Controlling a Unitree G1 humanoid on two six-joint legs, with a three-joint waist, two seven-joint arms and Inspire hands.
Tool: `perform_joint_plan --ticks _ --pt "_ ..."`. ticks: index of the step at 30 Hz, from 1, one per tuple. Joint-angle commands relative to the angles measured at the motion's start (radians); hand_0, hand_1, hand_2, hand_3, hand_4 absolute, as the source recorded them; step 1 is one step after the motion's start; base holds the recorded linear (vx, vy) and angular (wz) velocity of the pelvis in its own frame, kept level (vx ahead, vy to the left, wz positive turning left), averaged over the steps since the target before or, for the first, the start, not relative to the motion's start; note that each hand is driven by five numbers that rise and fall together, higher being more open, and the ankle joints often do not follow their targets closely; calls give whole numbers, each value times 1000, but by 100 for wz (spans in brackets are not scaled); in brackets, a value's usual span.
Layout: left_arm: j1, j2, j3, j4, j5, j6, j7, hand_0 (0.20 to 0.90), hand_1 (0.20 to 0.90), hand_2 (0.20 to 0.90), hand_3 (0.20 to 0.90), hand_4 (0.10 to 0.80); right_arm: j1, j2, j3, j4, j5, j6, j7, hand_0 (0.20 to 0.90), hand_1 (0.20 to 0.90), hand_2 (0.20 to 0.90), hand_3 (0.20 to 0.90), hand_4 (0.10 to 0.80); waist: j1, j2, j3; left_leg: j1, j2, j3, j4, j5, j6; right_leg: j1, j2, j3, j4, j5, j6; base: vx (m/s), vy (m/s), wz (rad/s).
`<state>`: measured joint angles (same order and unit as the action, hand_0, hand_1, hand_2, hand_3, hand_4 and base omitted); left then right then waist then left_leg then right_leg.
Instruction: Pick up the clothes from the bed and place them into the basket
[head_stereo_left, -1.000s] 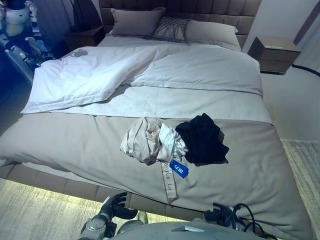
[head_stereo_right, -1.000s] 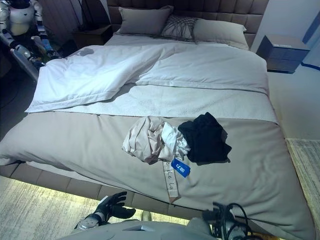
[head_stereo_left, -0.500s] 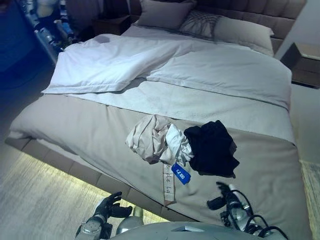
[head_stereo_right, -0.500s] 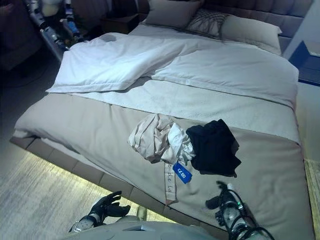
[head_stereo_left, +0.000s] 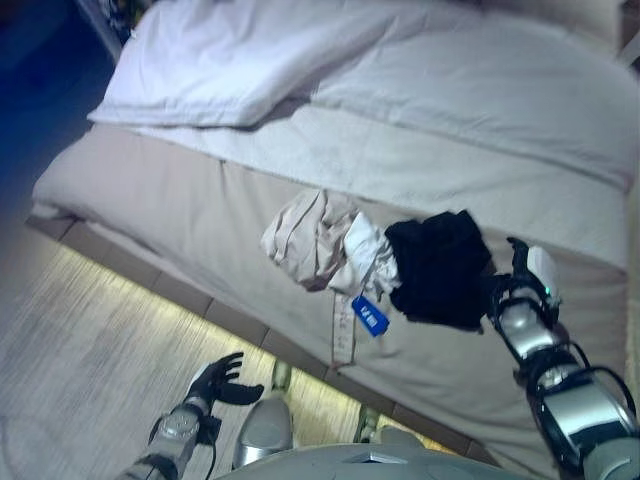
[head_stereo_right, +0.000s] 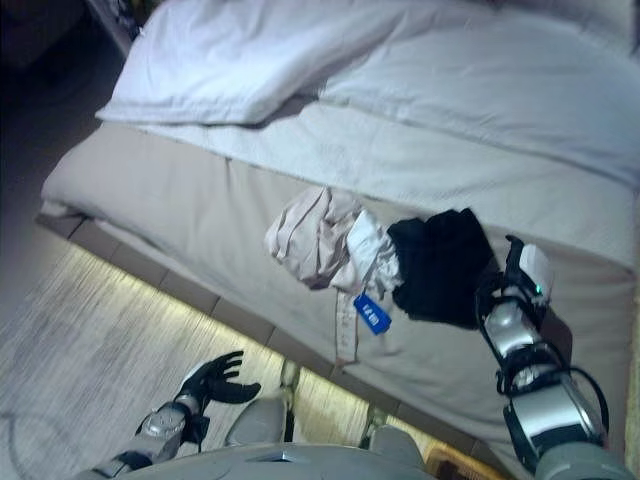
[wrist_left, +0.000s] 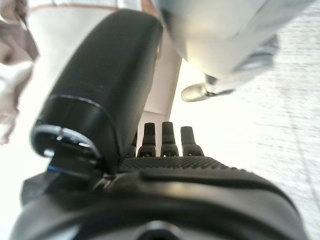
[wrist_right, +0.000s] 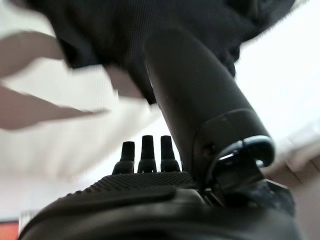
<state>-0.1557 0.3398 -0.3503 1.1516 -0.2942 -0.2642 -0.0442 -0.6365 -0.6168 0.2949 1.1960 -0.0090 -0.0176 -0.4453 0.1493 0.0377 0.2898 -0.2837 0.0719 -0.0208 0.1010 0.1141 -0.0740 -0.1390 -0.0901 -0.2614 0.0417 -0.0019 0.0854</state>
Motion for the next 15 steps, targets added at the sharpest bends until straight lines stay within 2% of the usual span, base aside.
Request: perform_joint_plan --ticks 1,4,5,7,9,11,13,15 --pt "-29 82 -28 -53 -73 -47 13 900 900 900 900 800 -122 -90 52 -42 103 -45 -13 900 900 900 900 800 31 -40 52 -159 -38 29 201 -105 40 -195 -59 25 225 -16 -55 -164 -79 -1" --pt "-38 80 -34 -111 -114 -38 -9 900 900 900 900 800 -188 -134 71 -28 141 -14 37 900 900 900 900 800 36 -33 78 -282 -48 27 338 -140 51 -319 -70 28 351 -42 -73 -108 -28 6" --pt "-37 78 -38 -156 -139 -56 -19 900 900 900 900 800 -225 -162 85 -14 175 28 135 900 900 900 900 800 44 -24 84 -332 -57 19 436 -211 67 -395 -91 47 466 -98 -74 29 44 27" --pt "-26 88 -46 -256 -187 -81 2 900 900 900 900 800 -267 -208 97 3 207 16 232 900 900 900 900 800 48 -5 95 -428 -73 16 553 -251 90 -512 -114 73 584 -122 -79 -36 81 21" --pt "-8 102 -42 -327 -229 -84 23 900 900 900 900 800 -287 -227 104 17 237 21 266 900 900 900 900 800 51 15 106 -497 -74 13 618 -266 102 -585 -124 90 653 -131 -83 -52 39 -21" --pt "-1 113 -33 -350 -237 -81 27 900 900 900 900 800 -296 -230 100 22 249 43 286 900 900 900 900 800 51 25 113 -531 -74 11 649 -272 103 -618 -124 98 684 -136 -86 -33 6 -9" --pt "12 136 -30 -382 -239 -70 41 900 900 900 900 800 -325 -231 109 62 196 143 359 900 900 900 900 800 51 44 129 -573 -72 3 670 -267 108 -664 -112 111 720 -143 -96 -68 14 13" --pt "27 147 -16 -391 -244 -64 50 900 900 900 900 800 -311 -225 110 91 218 165 379 900 900 900 900 800 56 51 136 -558 -71 2 650 -256 111 -654 -108 106 715 -141 -101 -7 -6 38"
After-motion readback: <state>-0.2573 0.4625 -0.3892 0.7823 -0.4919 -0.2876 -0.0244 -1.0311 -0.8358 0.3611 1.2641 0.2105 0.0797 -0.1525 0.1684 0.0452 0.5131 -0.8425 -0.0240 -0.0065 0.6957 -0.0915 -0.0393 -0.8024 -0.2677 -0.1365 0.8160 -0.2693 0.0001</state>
